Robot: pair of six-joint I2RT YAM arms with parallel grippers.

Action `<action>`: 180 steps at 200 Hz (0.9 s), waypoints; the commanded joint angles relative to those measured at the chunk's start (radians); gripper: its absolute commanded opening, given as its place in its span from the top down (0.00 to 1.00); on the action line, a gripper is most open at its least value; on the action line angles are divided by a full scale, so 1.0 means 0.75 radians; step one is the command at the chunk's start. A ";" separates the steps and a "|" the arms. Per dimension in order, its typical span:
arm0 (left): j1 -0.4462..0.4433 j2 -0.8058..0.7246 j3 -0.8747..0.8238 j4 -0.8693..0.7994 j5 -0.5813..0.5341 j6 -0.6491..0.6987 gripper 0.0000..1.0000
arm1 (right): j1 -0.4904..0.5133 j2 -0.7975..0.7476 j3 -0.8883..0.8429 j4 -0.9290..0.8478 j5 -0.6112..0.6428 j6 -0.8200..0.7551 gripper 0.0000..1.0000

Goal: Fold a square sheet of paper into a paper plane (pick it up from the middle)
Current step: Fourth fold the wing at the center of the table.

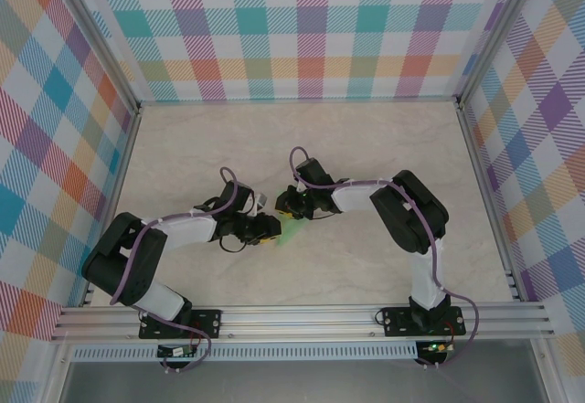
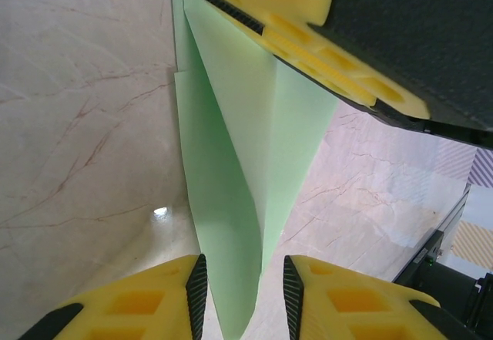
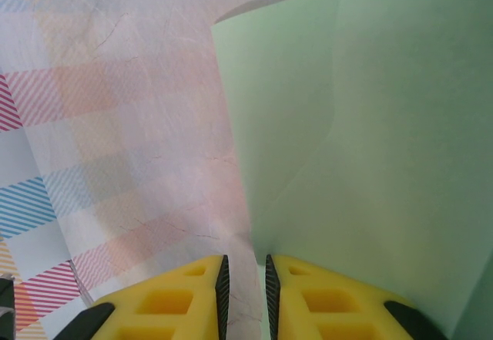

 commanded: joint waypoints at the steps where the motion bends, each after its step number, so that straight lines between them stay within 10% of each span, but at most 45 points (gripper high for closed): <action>1: -0.017 0.009 0.030 0.040 0.035 -0.015 0.67 | -0.003 0.041 -0.055 -0.141 0.042 -0.010 0.77; 180: -0.019 0.159 -0.016 0.023 0.059 -0.010 0.93 | -0.001 0.058 -0.070 -0.148 0.047 -0.006 0.76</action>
